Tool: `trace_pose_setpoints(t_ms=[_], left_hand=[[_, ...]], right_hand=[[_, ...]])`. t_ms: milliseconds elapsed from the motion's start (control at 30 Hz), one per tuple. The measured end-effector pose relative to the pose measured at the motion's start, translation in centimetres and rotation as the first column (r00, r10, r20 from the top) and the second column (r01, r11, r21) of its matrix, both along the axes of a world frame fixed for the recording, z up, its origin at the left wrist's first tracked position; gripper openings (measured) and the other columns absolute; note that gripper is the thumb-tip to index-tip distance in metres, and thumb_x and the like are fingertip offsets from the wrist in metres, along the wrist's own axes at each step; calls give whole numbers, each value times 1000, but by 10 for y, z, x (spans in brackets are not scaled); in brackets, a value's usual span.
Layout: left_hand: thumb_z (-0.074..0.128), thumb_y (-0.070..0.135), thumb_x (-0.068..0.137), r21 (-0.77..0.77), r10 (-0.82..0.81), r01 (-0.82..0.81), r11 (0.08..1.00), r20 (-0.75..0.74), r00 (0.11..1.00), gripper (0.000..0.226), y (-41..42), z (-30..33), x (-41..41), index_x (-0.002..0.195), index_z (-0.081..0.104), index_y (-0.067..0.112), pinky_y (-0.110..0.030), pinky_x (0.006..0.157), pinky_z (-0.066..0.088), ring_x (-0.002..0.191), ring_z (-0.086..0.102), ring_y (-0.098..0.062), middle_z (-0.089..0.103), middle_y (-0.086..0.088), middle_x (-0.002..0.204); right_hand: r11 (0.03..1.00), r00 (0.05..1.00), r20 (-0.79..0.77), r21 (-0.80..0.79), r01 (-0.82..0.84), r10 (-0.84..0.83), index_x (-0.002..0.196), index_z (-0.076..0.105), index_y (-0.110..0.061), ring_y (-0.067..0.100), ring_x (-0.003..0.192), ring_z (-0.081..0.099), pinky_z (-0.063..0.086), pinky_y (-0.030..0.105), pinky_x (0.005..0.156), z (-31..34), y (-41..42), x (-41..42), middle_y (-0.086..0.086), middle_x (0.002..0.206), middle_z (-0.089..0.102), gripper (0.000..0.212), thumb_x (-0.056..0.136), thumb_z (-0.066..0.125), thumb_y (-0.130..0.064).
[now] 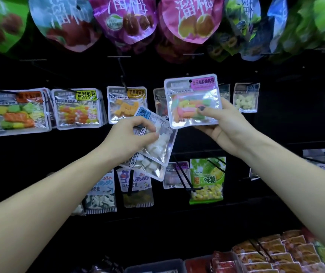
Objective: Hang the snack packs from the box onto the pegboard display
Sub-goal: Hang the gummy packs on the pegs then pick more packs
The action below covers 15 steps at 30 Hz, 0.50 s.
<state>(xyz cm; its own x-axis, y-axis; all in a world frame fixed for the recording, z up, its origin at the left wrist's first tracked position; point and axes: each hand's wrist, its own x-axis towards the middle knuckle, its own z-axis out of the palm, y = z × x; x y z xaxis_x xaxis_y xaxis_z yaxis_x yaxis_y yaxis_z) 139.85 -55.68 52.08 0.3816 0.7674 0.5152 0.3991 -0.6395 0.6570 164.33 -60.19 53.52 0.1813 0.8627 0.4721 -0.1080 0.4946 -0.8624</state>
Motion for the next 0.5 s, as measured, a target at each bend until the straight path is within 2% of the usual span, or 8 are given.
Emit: trace_pose_setpoints(t_ms=[33, 67, 100, 167, 233, 267, 333, 500], left_hand=[[76, 31, 94, 2, 0, -1, 1000, 8, 1000, 13, 1, 1, 2, 100, 72, 20, -55, 100, 51, 101, 66, -40, 66, 16, 105], [76, 32, 94, 8, 6, -6, 1000, 16, 1000, 12, 3, 2, 3, 99, 72, 21, -46, 93, 56, 90, 67, -35, 64, 20, 107], [76, 33, 94, 16, 14, -14, 1000, 25, 1000, 12, 7, 2, 3, 98, 72, 22, -30, 80, 57, 88, 66, -31, 61, 23, 109], [76, 34, 94, 47, 27, -28, 999, 21, 999, 12, 12, 3, 4, 97, 71, 24, -3, 61, 45, 91, 64, -19, 59, 26, 112], [76, 33, 93, 65, 27, -28, 997, 9, 1000, 12, 13, 3, 4, 97, 71, 24, -4, 68, 39, 95, 59, 4, 57, 27, 113], [77, 33, 93, 71, 25, -26, 997, 11, 1000, 12, 15, 2, 4, 96, 71, 23, -8, 68, 41, 93, 57, 8, 58, 25, 114], [77, 34, 93, 81, 25, -26, 996, 12, 1000, 12, 16, 3, 5, 96, 71, 24, -9, 62, 45, 86, 60, 3, 60, 18, 122], [78, 36, 92, 79, 30, -31, 996, 11, 999, 14, 14, 6, 8, 97, 71, 25, 2, 66, 33, 95, 56, 8, 62, 11, 132]], right_hand=[[1000, 1000, 3, 18, 4, -4, 131, 59, -13, 26, 110, 74, 61, 35, 86, 3, 3, -2, 7, 122, 75, 35, 98, 61, 0], [999, 1000, 14, 34, 9, -10, 131, 59, -13, 26, 110, 74, 61, 35, 85, 5, 5, -5, 8, 123, 75, 36, 98, 61, 0], [999, 999, 27, 47, 16, -17, 132, 60, -12, 27, 110, 74, 60, 35, 85, 6, 7, -7, 9, 123, 74, 36, 97, 61, 0], [997, 999, 42, 70, 19, -22, 132, 59, -11, 29, 110, 73, 59, 36, 84, 5, 9, -8, 10, 123, 74, 38, 97, 61, 1], [996, 999, 32, 85, 9, -12, 132, 60, -11, 27, 107, 75, 60, 36, 83, 2, 9, -8, 10, 120, 75, 37, 97, 60, 2], [996, 1000, 25, 90, 4, -6, 133, 60, -11, 27, 106, 75, 59, 36, 83, 0, 9, -7, 10, 120, 75, 37, 97, 59, 2], [995, 1000, 13, 96, 4, -5, 135, 58, -9, 27, 107, 75, 59, 35, 82, 0, 9, -6, 11, 122, 75, 39, 98, 60, 1], [997, 999, -44, 78, -2, 6, 134, 60, -9, 27, 108, 75, 60, 33, 82, 7, 14, -8, 10, 122, 75, 38, 97, 62, 0]])
